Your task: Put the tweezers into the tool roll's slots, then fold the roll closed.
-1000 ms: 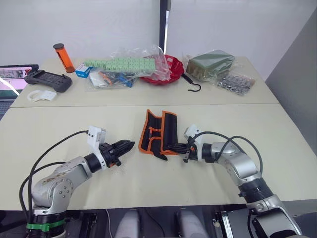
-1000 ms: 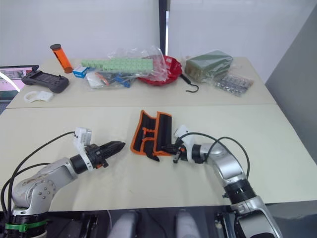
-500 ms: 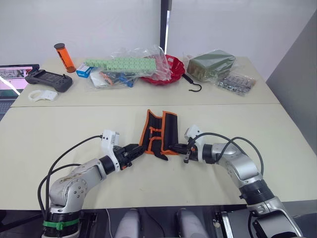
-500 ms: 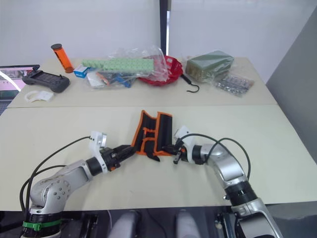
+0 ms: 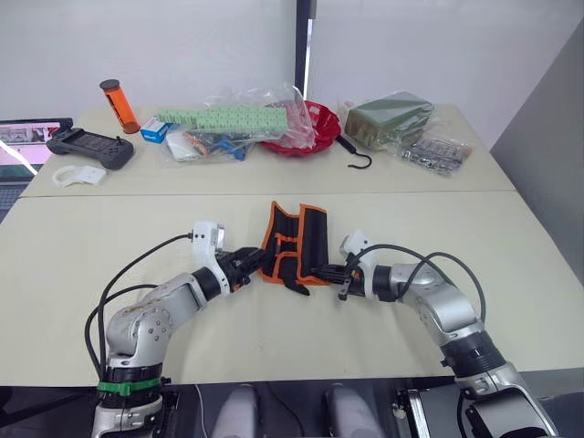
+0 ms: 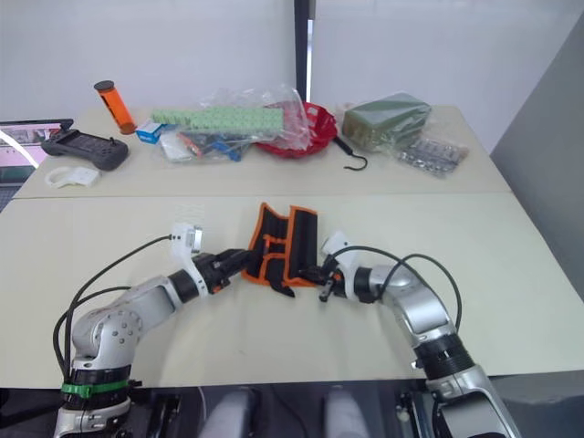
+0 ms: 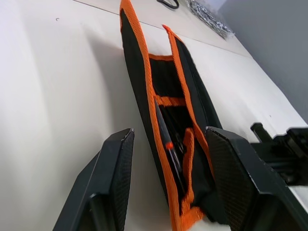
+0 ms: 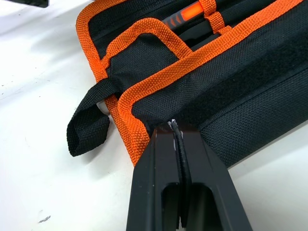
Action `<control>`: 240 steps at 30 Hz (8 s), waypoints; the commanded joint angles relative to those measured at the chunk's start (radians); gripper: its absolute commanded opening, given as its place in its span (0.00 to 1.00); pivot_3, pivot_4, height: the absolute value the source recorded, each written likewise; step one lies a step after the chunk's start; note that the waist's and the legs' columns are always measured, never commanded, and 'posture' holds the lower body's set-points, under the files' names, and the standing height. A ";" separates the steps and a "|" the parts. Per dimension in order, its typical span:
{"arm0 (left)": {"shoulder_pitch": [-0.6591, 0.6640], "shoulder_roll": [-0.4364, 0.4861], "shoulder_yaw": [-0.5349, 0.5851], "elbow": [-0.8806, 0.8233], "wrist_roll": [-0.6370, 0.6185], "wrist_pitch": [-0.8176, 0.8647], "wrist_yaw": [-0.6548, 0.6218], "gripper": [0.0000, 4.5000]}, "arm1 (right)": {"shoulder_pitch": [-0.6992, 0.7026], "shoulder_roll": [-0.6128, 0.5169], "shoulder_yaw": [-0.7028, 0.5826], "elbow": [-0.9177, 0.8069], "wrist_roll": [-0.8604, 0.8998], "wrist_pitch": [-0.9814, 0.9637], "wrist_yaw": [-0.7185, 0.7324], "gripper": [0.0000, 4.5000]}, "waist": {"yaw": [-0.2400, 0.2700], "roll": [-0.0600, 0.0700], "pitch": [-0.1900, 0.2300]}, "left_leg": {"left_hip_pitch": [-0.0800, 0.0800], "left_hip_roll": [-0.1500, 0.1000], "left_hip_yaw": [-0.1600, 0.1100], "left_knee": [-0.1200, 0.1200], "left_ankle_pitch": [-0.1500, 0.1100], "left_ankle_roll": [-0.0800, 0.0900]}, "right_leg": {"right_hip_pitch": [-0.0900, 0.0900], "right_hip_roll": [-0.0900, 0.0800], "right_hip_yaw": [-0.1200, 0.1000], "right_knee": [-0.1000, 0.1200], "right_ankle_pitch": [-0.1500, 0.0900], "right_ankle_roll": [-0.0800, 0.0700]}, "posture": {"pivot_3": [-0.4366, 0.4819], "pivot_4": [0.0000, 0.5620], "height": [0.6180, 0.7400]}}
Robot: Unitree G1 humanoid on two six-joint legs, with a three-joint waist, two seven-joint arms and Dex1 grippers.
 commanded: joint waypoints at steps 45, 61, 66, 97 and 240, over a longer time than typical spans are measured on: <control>-0.240 0.207 -0.066 0.129 0.105 0.067 -0.202 0.00 | 0.020 0.130 0.043 -0.116 -0.018 0.128 -0.079 0.00 | -0.007 0.000 0.000 | -0.004 0.000 -0.001 -0.001 0.001 -0.001 | -0.004 0.000 0.000 0.000 0.000 0.000 | 0.48 0.27 1.00; -0.317 0.059 -0.159 0.148 0.137 0.080 -0.196 0.00 | 0.017 0.133 0.066 -0.079 -0.061 0.132 -0.094 0.00 | -0.005 0.000 0.000 | -0.004 0.000 -0.001 0.000 0.001 -0.001 | -0.004 0.000 0.000 0.000 0.000 0.000 | 0.48 0.27 1.00; -0.342 0.007 -0.202 0.185 0.165 0.063 -0.203 0.00 | 0.020 0.136 0.070 -0.077 -0.066 0.134 -0.097 0.00 | -0.004 0.000 0.000 | -0.004 -0.001 -0.001 0.000 0.001 -0.001 | -0.003 0.000 0.000 0.000 0.000 0.000 | 0.48 0.27 1.00; -0.321 0.027 -0.391 0.488 0.434 -0.123 -0.390 0.00 | 0.064 0.046 -0.020 -0.290 0.038 0.213 -0.056 0.00 | -0.001 0.000 -0.003 | 0.001 -0.001 -0.001 0.000 0.001 -0.001 | 0.002 0.000 0.000 0.000 0.000 0.001 | 0.48 0.27 1.00; 0.380 0.529 0.407 0.325 0.450 -0.705 -0.419 1.00 | 0.262 -0.131 -0.503 -0.115 0.111 -0.170 -0.002 1.00 | -0.005 0.007 0.001 | -0.003 0.000 -0.001 -0.007 -0.002 0.002 | -0.005 -0.001 0.000 -0.003 -0.003 -0.001 | 0.48 0.27 1.00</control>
